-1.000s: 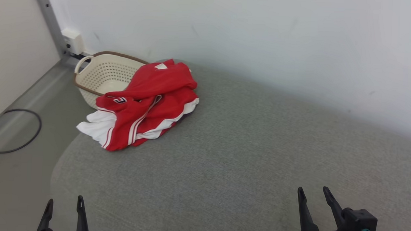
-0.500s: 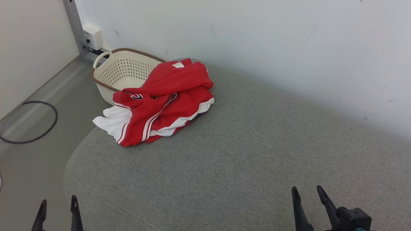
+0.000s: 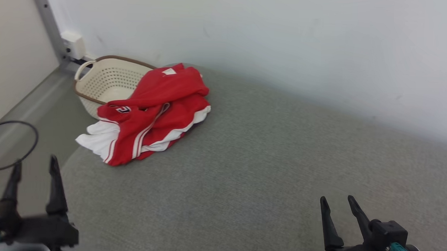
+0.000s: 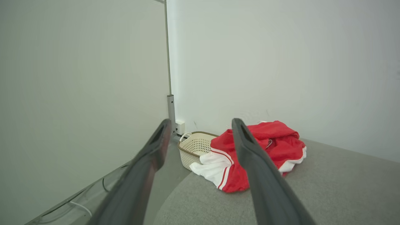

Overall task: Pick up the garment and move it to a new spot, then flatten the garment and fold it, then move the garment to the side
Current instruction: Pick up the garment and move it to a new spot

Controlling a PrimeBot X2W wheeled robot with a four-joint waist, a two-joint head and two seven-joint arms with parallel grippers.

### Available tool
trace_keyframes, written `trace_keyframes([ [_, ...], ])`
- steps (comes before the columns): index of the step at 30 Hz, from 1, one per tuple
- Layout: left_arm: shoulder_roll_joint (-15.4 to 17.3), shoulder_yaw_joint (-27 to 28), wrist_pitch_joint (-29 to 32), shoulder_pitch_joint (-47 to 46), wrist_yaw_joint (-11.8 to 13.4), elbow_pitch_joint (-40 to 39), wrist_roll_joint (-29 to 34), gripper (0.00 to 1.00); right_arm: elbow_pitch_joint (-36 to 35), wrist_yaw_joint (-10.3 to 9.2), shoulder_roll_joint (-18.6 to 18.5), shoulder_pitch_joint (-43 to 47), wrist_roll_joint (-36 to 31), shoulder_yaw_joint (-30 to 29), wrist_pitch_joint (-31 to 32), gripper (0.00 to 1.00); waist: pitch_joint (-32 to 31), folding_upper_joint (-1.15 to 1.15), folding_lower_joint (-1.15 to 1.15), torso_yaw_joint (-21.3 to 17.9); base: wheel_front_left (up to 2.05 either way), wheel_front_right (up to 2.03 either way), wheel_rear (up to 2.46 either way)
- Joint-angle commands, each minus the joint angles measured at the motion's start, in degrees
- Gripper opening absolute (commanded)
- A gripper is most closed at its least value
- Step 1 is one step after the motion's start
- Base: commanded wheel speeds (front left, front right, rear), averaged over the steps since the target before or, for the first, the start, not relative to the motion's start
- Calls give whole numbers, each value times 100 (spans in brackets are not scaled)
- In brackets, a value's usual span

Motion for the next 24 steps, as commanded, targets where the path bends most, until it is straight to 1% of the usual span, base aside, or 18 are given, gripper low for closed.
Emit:
trace_keyframes([
  [1,109,59,33,-204,-80,67,-71,100,-21,4,-31,-60,-62,-9,-6,100,172,0,0,-442,0,0,0],
  [2,109,59,33,-204,-80,67,-71,100,-21,4,-31,-60,-62,-9,-6,100,172,0,0,-442,0,0,0],
  [8,417,293,198,-962,-282,209,-314,100,-111,4,-73,-166,-49,7,-55,100,400,0,0,-1214,0,0,0],
  [12,625,403,401,-1491,-425,519,-510,100,-111,4,-77,-267,27,43,-115,100,540,0,0,-1699,0,0,0],
  [20,1021,532,735,-2264,-712,1729,-774,100,9,4,-64,-496,103,95,-265,100,797,0,0,-2498,0,0,0],
  [21,1100,510,781,-2323,-761,1916,-747,100,33,4,-63,-514,107,101,-276,100,836,0,0,-2593,0,0,0],
  [23,1152,526,835,-2494,-863,2202,-846,100,69,4,-61,-553,120,92,-320,100,905,0,0,-2746,0,0,0],
  [24,1247,535,848,-2555,-909,2374,-847,100,79,4,-61,-579,120,97,-332,100,941,0,0,-2827,0,0,0],
])
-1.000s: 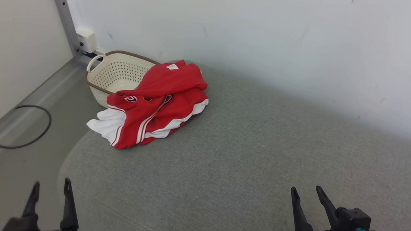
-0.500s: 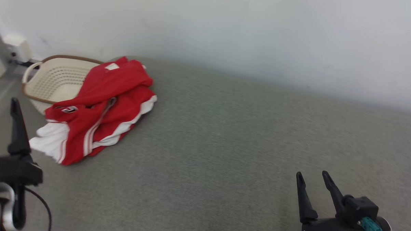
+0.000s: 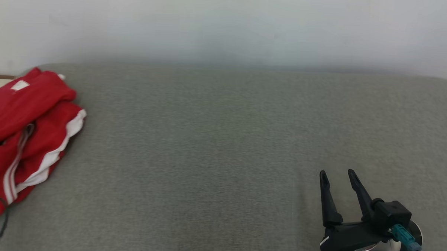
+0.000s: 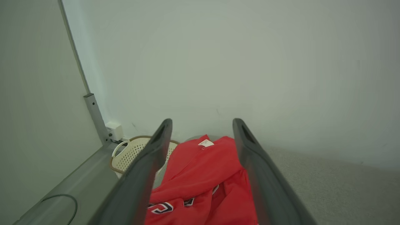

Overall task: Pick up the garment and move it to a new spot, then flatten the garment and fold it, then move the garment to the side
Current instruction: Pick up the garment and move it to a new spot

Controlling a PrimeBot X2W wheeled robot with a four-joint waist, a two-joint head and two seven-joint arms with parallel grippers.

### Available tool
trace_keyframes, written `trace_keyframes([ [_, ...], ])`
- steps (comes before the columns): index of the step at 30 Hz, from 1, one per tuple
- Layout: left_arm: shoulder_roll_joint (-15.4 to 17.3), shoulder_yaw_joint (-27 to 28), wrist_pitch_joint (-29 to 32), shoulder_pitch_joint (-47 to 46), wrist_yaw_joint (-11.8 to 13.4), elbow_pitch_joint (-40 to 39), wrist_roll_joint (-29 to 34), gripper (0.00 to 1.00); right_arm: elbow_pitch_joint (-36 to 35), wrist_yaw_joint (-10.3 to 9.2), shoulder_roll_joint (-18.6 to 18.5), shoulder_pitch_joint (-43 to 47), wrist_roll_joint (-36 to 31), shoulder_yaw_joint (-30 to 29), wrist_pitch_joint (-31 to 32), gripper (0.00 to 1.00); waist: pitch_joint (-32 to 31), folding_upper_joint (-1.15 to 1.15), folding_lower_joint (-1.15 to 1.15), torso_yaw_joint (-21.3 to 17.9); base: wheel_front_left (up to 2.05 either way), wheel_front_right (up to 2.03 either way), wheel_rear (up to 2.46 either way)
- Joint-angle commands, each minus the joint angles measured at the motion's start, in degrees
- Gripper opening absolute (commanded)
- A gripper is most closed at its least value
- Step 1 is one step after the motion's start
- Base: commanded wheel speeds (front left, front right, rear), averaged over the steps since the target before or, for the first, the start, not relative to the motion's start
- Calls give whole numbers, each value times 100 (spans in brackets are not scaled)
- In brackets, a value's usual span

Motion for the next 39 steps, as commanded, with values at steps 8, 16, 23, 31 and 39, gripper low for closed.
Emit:
trace_keyframes([
  [8,272,-24,139,-494,-367,1219,-185,100,117,4,-28,-184,74,42,-126,100,595,-1,-1,-917,0,0,0],
  [16,462,-203,388,-868,-372,2020,-73,100,120,4,-85,-354,108,56,-188,100,982,-1,-1,-1114,0,0,0],
  [23,753,-344,446,-1161,-341,2642,95,100,167,4,-116,-519,172,50,-236,100,1335,-1,-1,-1229,0,0,0],
  [31,903,-455,330,-1307,-236,3247,225,100,214,4,-166,-598,226,51,-283,100,1454,-1,-1,-1279,0,0,0],
  [39,805,-589,-181,-1450,-126,3422,318,0,193,4,-228,-580,157,4,-275,100,1486,-1,-1,-1125,0,0,0],
])
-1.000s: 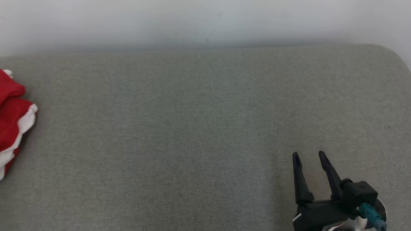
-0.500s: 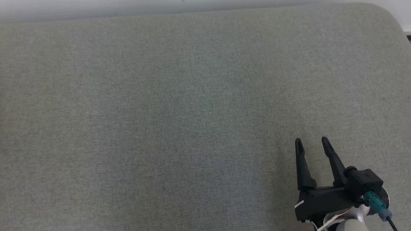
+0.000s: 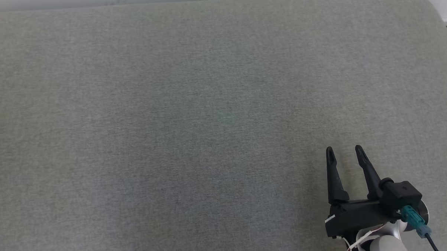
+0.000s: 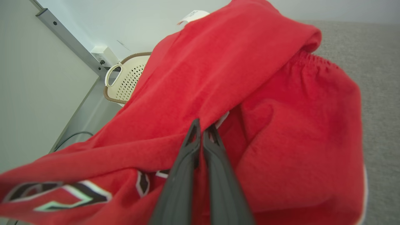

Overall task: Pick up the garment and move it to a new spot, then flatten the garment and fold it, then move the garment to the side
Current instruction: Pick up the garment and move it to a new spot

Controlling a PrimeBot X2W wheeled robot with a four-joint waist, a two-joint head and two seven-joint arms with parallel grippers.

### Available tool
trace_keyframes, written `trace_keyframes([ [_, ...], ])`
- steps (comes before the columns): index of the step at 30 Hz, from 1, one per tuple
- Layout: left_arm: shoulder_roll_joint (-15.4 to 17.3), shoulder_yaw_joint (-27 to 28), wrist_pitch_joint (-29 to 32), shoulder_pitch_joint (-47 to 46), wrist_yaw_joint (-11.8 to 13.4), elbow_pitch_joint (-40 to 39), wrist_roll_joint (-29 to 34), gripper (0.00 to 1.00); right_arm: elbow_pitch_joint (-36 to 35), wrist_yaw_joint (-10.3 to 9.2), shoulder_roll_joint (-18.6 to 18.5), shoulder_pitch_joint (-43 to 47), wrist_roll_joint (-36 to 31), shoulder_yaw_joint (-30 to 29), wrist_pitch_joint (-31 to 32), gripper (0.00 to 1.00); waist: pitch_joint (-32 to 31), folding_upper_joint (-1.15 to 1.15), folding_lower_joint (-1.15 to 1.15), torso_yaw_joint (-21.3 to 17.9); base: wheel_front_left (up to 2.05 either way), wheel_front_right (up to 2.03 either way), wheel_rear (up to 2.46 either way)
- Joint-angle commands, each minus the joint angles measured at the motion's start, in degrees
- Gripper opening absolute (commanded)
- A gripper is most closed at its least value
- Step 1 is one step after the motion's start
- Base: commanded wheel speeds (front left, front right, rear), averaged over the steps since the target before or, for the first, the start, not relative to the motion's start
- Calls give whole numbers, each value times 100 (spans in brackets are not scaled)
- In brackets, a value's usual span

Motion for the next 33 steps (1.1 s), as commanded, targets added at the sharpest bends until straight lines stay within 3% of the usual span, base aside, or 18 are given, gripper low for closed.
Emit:
trace_keyframes([
  [1,-26,-22,-119,-78,-32,15,3,0,-18,4,-39,13,-24,0,-9,100,-24,-1,0,87,0,0,0],
  [14,-23,-347,-1042,-711,-439,-361,204,0,78,4,-1,214,-10,19,49,100,-726,-1,0,540,0,0,0],
  [19,-33,-558,-1094,-1047,-652,-779,342,0,115,4,65,283,16,15,68,100,-986,-1,0,574,0,0,0],
  [33,-582,-1163,-696,-1398,-652,-2781,533,0,208,4,188,405,91,34,-17,100,-1225,-1,0,269,0,0,0],
])
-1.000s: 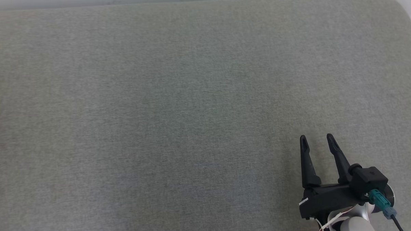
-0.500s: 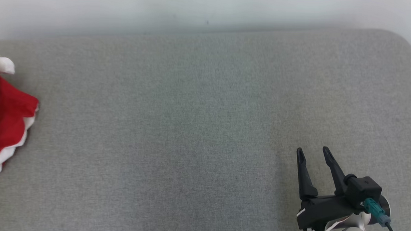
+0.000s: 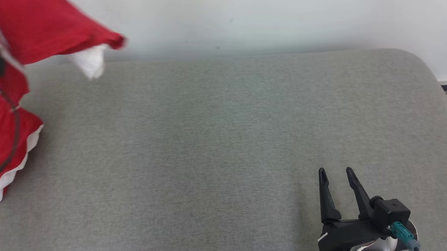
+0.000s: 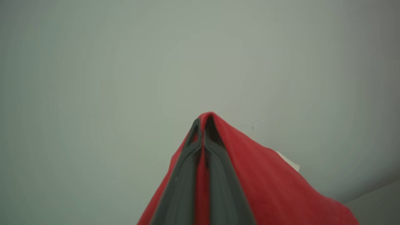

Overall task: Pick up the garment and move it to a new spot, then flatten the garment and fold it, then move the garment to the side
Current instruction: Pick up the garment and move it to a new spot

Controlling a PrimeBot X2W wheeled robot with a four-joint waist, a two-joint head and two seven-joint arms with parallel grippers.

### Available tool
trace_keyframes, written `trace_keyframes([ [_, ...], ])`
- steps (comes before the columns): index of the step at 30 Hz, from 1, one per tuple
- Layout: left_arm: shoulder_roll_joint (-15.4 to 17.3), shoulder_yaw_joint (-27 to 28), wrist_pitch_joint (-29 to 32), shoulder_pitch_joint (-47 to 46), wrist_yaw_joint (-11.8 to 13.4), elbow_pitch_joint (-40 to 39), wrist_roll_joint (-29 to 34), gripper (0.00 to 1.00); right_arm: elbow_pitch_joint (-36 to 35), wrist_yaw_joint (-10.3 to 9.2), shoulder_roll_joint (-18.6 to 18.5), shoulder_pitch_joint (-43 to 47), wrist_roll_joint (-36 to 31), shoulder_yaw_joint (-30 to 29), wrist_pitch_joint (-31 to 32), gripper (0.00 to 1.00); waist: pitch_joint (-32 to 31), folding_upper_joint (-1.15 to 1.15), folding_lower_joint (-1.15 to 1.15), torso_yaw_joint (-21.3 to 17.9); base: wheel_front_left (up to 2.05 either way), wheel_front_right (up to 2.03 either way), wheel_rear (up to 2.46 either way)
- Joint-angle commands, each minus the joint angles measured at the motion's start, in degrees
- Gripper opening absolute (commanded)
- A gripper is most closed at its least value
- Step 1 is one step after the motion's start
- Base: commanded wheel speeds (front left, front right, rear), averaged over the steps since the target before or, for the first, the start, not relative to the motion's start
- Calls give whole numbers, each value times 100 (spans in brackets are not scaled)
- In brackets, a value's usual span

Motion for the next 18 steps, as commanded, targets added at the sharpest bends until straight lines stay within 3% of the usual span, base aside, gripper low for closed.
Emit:
trace_keyframes([
  [1,-31,-14,32,8,28,-140,-3,0,5,4,15,57,11,2,-35,100,-6,0,1,-122,0,0,0],
  [9,-551,-363,585,329,147,-1591,-163,0,136,4,54,-62,91,11,-145,100,73,0,1,-617,0,0,0],
  [18,-1302,-824,646,1189,464,-2575,-353,0,326,4,66,-154,235,32,-256,100,145,0,1,-1159,0,0,0],
])
